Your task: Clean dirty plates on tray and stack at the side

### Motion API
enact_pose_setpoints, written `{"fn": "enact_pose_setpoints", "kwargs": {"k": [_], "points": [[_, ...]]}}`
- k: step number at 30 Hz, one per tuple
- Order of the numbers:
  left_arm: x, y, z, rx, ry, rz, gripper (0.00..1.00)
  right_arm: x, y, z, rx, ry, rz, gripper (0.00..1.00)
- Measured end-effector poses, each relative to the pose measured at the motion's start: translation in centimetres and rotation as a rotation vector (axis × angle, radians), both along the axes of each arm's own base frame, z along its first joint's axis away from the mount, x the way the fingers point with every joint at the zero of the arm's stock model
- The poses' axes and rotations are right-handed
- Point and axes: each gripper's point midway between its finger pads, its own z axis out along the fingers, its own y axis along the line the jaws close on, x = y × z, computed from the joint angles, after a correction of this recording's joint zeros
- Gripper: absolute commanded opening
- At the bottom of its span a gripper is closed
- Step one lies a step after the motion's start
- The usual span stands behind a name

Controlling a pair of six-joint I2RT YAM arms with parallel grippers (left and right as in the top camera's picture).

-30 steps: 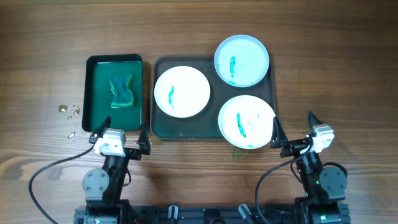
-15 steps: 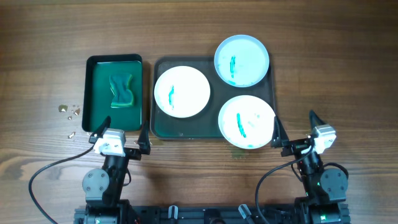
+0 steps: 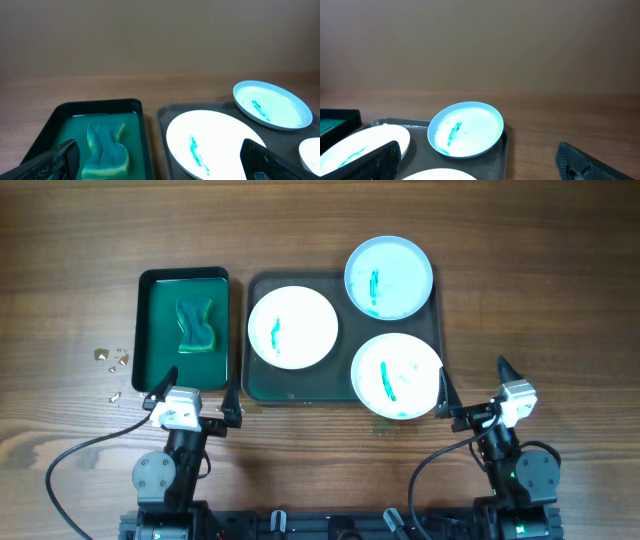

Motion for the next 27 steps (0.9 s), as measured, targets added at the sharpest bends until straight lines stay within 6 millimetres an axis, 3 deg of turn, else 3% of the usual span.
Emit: {"fn": "enact_pose_setpoints", "kwargs": {"k": [3,8,15,27], "points": [[0.0,0.0,0.1,0.000,-0.001,0.000,1.00,0.1,0.1,1.0,-0.001,0.009,0.004,1.00],[-0.3,0.0,1.9,0.000,-0.008,0.000,1.00,0.8,0.6,3.3,-0.010,0.037,0.034,1.00],[-0.5,0.0,5.0,0.001,0.081,0.000,1.00,3.5,2.0,6.3,-0.038,0.189,0.104,1.00],[3.2,0.0,10.0,-0.069,0.560,0.026,1.00,7.5,3.6,5.9,-0.119,0.743,0.213,1.00]]}}
